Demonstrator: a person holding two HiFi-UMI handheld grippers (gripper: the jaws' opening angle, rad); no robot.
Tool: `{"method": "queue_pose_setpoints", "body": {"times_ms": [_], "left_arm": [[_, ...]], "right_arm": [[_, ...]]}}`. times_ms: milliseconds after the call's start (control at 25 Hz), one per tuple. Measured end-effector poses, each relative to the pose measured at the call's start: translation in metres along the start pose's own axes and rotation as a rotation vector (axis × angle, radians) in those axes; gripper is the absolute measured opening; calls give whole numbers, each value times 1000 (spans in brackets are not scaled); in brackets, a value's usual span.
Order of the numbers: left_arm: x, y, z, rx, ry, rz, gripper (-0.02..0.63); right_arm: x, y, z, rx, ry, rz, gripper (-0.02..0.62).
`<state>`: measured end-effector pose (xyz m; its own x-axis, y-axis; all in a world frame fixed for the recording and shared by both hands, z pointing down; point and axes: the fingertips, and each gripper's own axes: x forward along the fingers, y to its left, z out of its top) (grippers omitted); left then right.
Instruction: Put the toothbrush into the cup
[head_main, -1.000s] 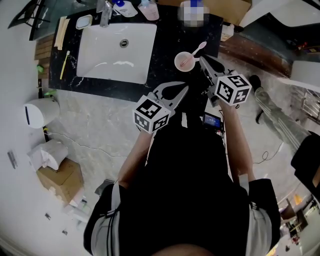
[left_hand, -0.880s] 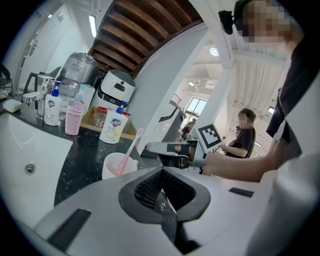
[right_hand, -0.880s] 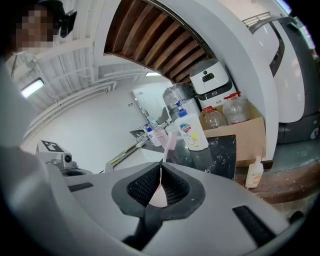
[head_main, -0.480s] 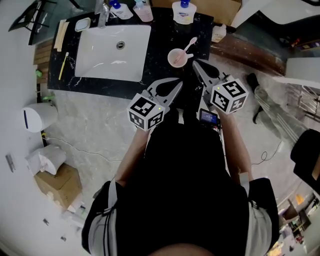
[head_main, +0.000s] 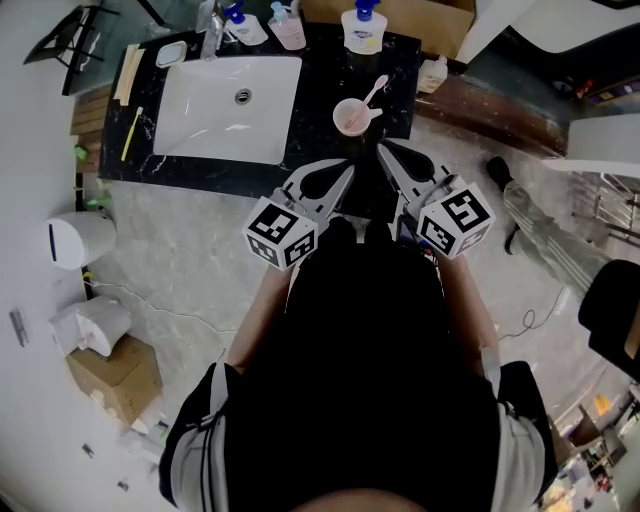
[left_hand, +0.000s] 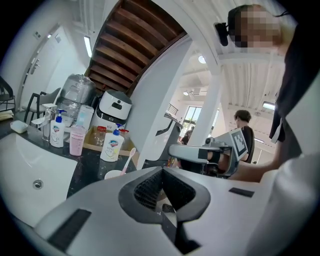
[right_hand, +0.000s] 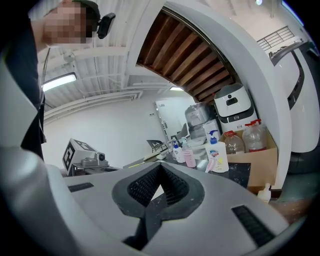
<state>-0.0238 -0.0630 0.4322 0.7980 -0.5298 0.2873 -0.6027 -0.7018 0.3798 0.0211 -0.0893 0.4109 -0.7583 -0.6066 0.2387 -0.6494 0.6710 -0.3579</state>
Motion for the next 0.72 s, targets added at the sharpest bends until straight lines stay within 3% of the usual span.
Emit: {"method": "queue_pose_setpoints", "body": {"times_ms": [280, 720], "left_arm": [[-5, -11, 9, 19, -37, -20, 8], [-12, -24, 10, 15, -60, -30, 8]], "right_arm": [[-13, 29, 0, -56, -44, 74, 15], [-30, 49, -5, -94, -44, 86, 14]]}}
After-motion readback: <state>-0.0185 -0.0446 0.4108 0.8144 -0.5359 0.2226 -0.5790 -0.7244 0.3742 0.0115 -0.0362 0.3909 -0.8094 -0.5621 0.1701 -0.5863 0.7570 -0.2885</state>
